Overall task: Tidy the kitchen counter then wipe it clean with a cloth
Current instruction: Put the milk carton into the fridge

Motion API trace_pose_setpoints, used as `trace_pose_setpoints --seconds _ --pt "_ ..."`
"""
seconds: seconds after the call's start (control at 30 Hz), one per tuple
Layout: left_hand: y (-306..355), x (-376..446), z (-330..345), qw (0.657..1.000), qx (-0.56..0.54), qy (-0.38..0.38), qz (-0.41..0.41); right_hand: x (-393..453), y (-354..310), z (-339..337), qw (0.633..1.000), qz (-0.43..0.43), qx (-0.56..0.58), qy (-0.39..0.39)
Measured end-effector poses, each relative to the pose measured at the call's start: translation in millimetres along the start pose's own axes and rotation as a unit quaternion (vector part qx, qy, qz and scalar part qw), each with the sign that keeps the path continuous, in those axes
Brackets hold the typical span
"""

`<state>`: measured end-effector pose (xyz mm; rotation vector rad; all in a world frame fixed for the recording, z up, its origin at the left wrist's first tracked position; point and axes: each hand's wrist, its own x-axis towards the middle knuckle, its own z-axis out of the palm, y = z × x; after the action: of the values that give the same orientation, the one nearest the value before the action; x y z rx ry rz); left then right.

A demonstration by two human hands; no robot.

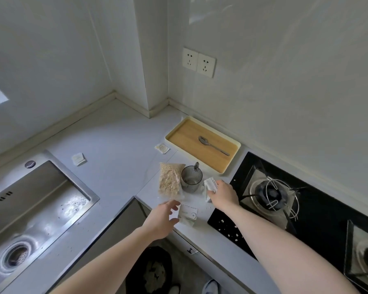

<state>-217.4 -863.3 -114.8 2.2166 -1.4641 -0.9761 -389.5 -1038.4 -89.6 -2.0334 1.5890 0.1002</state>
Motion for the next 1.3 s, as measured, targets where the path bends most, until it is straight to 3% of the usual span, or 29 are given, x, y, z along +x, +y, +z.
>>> trace_pose_setpoints --seconds 0.2,0.37,0.53,0.73,0.97,1.1,1.3 --pt "4 4 -3 1.000 0.017 -0.021 0.005 -33 10 13 0.992 -0.099 0.039 -0.065" --pt "13 14 -9 0.998 0.043 -0.025 0.033 -41 5 26 0.988 -0.117 0.042 -0.093" --pt "24 25 -15 0.989 0.112 -0.059 0.082 -48 3 27 0.987 -0.098 0.053 -0.113" --pt "33 41 -16 0.963 0.215 -0.099 0.128 -63 15 37 0.975 -0.022 0.148 -0.163" --pt "32 44 -13 0.970 0.186 -0.108 0.111 -74 10 46 0.984 -0.049 0.099 -0.137" --pt "32 37 -14 0.978 0.163 -0.089 0.095 -79 11 52 0.989 -0.055 0.117 -0.072" --pt "28 15 -14 0.982 0.110 -0.097 0.119 -106 23 48 0.984 -0.063 0.158 -0.052"
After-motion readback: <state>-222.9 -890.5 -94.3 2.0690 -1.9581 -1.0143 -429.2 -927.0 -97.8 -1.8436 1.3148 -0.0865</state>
